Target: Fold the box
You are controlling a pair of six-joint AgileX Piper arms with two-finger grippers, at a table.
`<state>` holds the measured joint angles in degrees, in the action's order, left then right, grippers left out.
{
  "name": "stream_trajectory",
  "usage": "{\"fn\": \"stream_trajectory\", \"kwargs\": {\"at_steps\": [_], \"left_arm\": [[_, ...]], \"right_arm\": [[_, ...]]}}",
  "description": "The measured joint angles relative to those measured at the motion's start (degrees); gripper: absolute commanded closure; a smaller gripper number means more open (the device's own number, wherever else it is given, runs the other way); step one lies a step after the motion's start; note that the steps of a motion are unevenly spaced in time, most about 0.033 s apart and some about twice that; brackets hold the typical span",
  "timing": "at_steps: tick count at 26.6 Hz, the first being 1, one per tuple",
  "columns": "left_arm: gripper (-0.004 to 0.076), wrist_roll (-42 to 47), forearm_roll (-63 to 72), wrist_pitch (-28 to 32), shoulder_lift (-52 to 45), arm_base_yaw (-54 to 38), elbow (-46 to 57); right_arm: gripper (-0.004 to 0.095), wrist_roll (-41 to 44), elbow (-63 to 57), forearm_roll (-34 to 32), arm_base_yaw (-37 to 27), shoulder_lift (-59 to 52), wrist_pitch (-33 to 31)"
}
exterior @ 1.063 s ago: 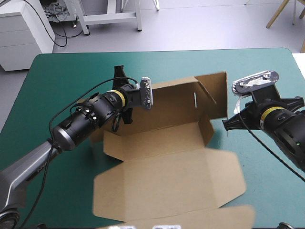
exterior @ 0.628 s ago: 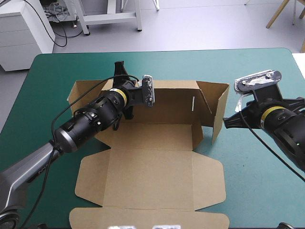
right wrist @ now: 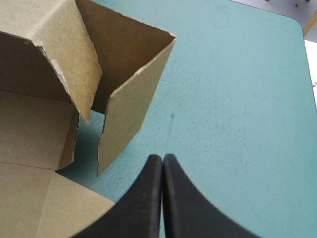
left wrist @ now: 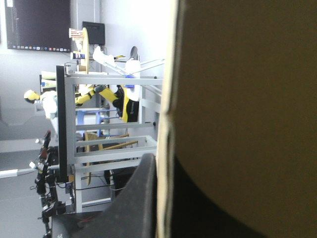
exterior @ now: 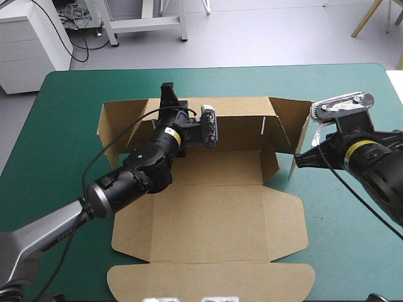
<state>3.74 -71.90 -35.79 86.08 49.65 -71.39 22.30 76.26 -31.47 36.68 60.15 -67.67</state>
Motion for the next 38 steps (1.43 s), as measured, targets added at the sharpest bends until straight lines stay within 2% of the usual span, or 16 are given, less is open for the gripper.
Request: {"fn": "stream_trajectory", "kwargs": {"at_steps": [4,9,11,14,19,21,27,34,38], "left_arm": [[0.0734,17.6,-13.8,0.5,-0.5,0.0,8.9],[0.0734,22.0,-16.5,0.8,-1.8,0.0,13.8],[0.0734,22.1,-17.1,0.9,-1.8,0.0,13.9],[0.0734,22.2,-17.6,0.9,-2.0,0.0,14.1],[0.0734,22.2,-17.8,0.5,-2.1,0.0,14.1],[0.0734,22.2,-17.8,0.5,-2.1,0.0,14.1],[0.0734,22.2,-17.8,1.1,-2.1,0.0,14.1],[0.0734,22.2,-20.2,2.8,-2.1,0.0,14.1],[0.0734,22.3,-20.6,4.1,-2.1,0.0,14.1]], "right_arm": [[0.0927,0.2,0.0,0.0,0.0,0.0,0.9],[0.0915,0.2,2.5,0.0,0.0,0.4,3.7],[0.0869,0.2,4.7,0.0,0.0,0.9,3.8],[0.0710,-0.2,8.6,0.0,0.0,2.2,3.9],[0.0278,-1.0,15.6,0.0,0.0,5.0,3.9],[0.0184,-1.3,18.2,0.0,0.0,6.2,3.9],[0.0180,-2.3,26.7,0.0,0.0,10.4,3.7],[0.0180,-3.9,38.2,-0.1,0.0,16.6,-0.3],[0.0222,-5.1,43.2,1.1,-1.1,20.3,-2.4]]}}
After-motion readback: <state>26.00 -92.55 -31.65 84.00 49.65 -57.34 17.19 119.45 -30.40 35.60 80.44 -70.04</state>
